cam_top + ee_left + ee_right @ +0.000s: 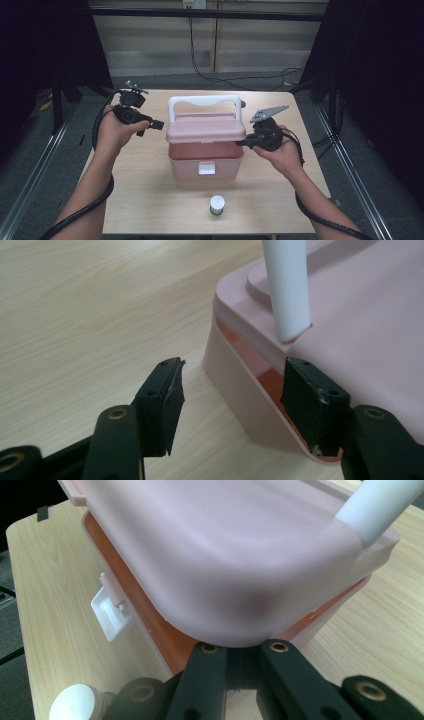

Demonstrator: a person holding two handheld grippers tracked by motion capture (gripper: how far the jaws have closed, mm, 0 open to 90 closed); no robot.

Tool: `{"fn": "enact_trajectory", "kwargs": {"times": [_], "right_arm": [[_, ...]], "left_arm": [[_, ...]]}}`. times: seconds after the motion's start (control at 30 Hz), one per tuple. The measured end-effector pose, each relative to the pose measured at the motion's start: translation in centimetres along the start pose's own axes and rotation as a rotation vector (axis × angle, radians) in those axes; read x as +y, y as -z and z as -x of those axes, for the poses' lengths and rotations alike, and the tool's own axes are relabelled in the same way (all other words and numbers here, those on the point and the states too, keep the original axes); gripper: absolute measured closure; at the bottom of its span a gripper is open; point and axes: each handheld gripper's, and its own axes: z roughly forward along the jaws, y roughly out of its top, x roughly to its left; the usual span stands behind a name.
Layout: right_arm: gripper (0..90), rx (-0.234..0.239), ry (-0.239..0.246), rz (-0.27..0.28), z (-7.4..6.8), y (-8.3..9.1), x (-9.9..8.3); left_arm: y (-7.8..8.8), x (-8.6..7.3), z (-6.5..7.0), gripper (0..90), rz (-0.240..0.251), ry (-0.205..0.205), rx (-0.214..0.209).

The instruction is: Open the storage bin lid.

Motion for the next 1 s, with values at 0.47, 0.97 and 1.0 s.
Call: {"fn": "enact_trajectory", "kwargs": {"times": [0.47, 0.97, 1.0], "right_arm": [[90.0, -0.008, -0.004, 0.005, 0.1, 0.5, 0.8], [90.0, -0.009, -0.019, 0.021, 0.4, 0.8, 1.5], [90.0, -0.01, -0.019, 0.022, 0.4, 0.9, 1.5]], "left_arm": [[-1.1, -1.5, 0.1, 41.8, -0.017, -0.002, -0.03], [-1.5, -1.1, 1.3, 41.8, -0.032, -0.03, -0.051], [-1.6, -1.0, 1.4, 41.8, -0.029, -0.029, -0.055]]}}
